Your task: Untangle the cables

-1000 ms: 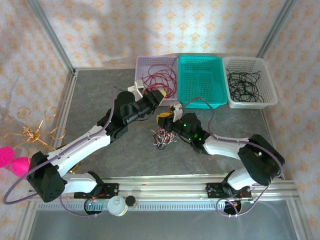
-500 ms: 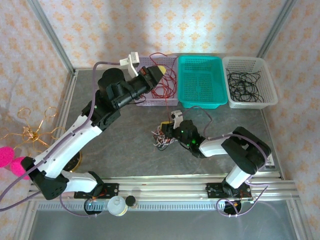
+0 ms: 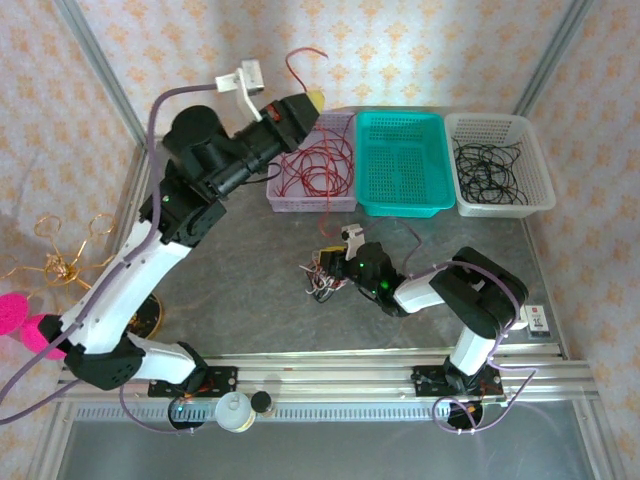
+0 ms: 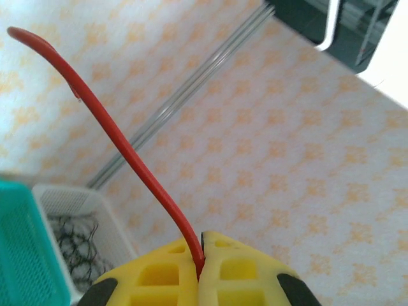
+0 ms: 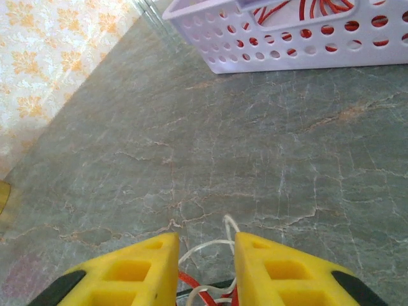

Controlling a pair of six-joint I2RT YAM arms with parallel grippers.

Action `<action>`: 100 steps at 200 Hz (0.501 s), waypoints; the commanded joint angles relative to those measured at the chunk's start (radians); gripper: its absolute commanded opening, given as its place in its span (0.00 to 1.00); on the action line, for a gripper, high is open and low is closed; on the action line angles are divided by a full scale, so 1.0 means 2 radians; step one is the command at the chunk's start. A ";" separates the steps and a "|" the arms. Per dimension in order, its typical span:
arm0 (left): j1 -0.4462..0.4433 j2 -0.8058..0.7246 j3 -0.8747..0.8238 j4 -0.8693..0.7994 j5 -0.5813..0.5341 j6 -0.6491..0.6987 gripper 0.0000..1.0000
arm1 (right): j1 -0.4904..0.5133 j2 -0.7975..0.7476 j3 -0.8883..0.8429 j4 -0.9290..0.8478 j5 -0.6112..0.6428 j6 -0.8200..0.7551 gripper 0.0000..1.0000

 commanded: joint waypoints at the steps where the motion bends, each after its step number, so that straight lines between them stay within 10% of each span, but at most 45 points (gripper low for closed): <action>1: -0.003 -0.013 0.016 0.061 -0.016 0.043 0.00 | 0.002 0.000 -0.007 -0.025 0.009 -0.005 0.32; 53: -0.003 0.009 0.068 0.035 -0.049 0.069 0.00 | 0.001 -0.036 0.002 -0.077 0.015 -0.031 0.38; 100: -0.001 -0.006 0.026 0.010 -0.073 0.078 0.00 | 0.000 -0.199 0.057 -0.299 0.042 -0.093 0.47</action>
